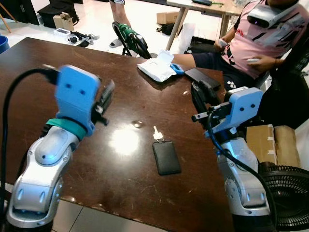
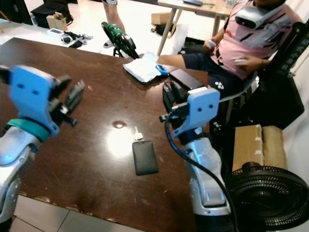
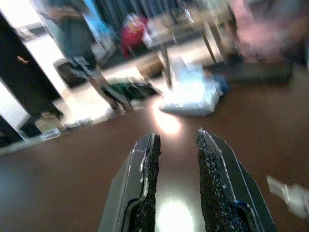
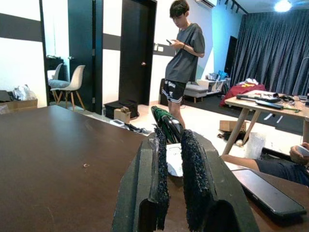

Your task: Hang keys on a hook

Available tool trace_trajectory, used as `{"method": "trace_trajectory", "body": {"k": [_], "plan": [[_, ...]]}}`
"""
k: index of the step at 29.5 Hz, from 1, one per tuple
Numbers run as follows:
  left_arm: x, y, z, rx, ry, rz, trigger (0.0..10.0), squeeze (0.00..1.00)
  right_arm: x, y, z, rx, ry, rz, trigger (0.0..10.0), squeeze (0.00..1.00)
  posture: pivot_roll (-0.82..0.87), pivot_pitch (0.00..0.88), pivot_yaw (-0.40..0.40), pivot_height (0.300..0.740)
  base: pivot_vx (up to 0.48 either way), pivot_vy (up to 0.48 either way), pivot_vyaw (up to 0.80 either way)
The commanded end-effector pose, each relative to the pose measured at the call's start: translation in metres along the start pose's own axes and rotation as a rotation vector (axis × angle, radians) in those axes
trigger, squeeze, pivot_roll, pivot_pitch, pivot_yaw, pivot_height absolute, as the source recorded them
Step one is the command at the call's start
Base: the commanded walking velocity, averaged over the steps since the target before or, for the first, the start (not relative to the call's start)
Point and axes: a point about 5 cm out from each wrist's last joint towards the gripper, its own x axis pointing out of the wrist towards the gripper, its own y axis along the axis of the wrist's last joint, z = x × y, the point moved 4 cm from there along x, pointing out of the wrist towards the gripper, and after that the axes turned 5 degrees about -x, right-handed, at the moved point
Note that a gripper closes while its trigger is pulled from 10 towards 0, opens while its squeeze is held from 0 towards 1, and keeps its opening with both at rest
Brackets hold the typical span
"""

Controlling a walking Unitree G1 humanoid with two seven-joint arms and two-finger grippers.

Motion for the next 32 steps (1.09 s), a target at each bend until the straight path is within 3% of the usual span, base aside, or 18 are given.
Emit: {"method": "trace_trajectory", "body": {"k": [1, 4, 6, 8, 9, 12, 15, 19, 22, 25, 26, 27, 29, 32], "plan": [[0.002, -0.022, 0.01, 0.051, -0.07, -0.117, 10.0, 0.0, -0.001, -0.003, 0.0, -0.005, 0.006, -0.01, 10.0, 0.0, 0.07, 0.0, 0.049, 0.74, 0.0, 0.0, 0.0], [0.006, -0.034, 0.019, 0.091, -0.122, -0.182, 10.0, 0.0, 0.001, -0.004, 0.0, -0.016, 0.014, -0.015, 10.0, 0.0, 0.07, 0.0, 0.056, 0.74, 0.0, 0.0, 0.0], [0.029, -0.049, 0.037, 0.059, -0.163, -0.259, 10.0, 0.0, 0.012, -0.01, 0.001, -0.068, 0.044, -0.034, 10.0, 0.0, 0.07, 0.0, 0.071, 0.74, 0.0, 0.0, 0.0], [0.029, -0.049, 0.037, 0.059, -0.163, -0.259, 10.0, 0.0, 0.012, -0.01, 0.001, -0.068, 0.044, -0.034, 10.0, 0.0, 0.07, 0.0, 0.071, 0.74, 0.0, 0.0, 0.0], [0.037, -0.053, 0.043, 0.042, -0.169, -0.286, 10.0, 0.0, 0.018, -0.013, 0.001, -0.084, 0.057, -0.046, 10.0, 0.0, 0.07, 0.0, 0.075, 0.74, 0.0, 0.0, 0.0], [0.042, -0.059, 0.045, 0.051, -0.182, -0.315, 10.0, 0.0, 0.025, -0.017, -0.001, -0.093, 0.077, -0.07, 10.0, 0.0, 0.08, 0.0, 0.084, 0.74, 0.0, 0.0, 0.0], [0.044, -0.079, 0.048, 0.112, -0.254, -0.415, 10.0, 0.0, 0.043, -0.032, -0.007, -0.084, 0.133, -0.144, 10.0, 0.0, 0.12, 0.0, 0.092, 0.74, 0.0, 0.0, 0.0], [0.048, -0.086, 0.059, 0.099, -0.294, -0.446, 10.0, 0.0, 0.049, -0.041, -0.007, -0.064, 0.146, -0.197, 10.0, 0.0, 0.12, 0.0, 0.102, 0.74, 0.0, 0.0, 0.0], [0.051, -0.086, 0.066, -0.024, -0.309, -0.45, 10.0, 0.0, 0.038, -0.071, -0.005, -0.213, 0.251, -0.364, 10.0, 0.0, 0.1, 0.004, 0.111, 0.74, 0.0, 0.0, 0.0], [0.052, -0.084, 0.066, -0.071, -0.304, -0.446, 10.0, 0.0, 0.033, -0.078, -0.001, -0.239, 0.266, -0.403, 10.0, 0.0, 0.09, 0.005, 0.113, 0.74, 0.0, 0.0, 0.0], [0.054, -0.082, 0.064, -0.136, -0.288, -0.442, 10.0, 0.0, 0.026, -0.087, 0.003, -0.181, 0.27, -0.47, 10.0, 0.0, 0.08, 0.005, 0.114, 0.74, 0.0, 0.0, 0.0], [0.054, -0.082, 0.064, -0.136, -0.288, -0.442, 10.0, 0.0, 0.026, -0.087, 0.003, -0.181, 0.27, -0.47, 10.0, 0.0, 0.08, 0.005, 0.114, 0.74, 0.0, 0.0, 0.0], [0.056, -0.073, 0.062, -0.261, -0.266, -0.423, 10.0, 0.0, 0.009, -0.102, -0.005, 0.033, 0.333, -0.588, 10.0, 0.0, 0.06, 0.007, 0.109, 0.74, 0.0, 0.0, 0.0], [0.056, -0.068, 0.062, -0.304, -0.265, -0.408, 10.0, 0.0, 0.007, -0.108, -0.001, 0.085, 0.333, -0.625, 10.0, 0.0, 0.06, 0.008, 0.099, 0.74, 0.0, 0.0, 0.0]]}}
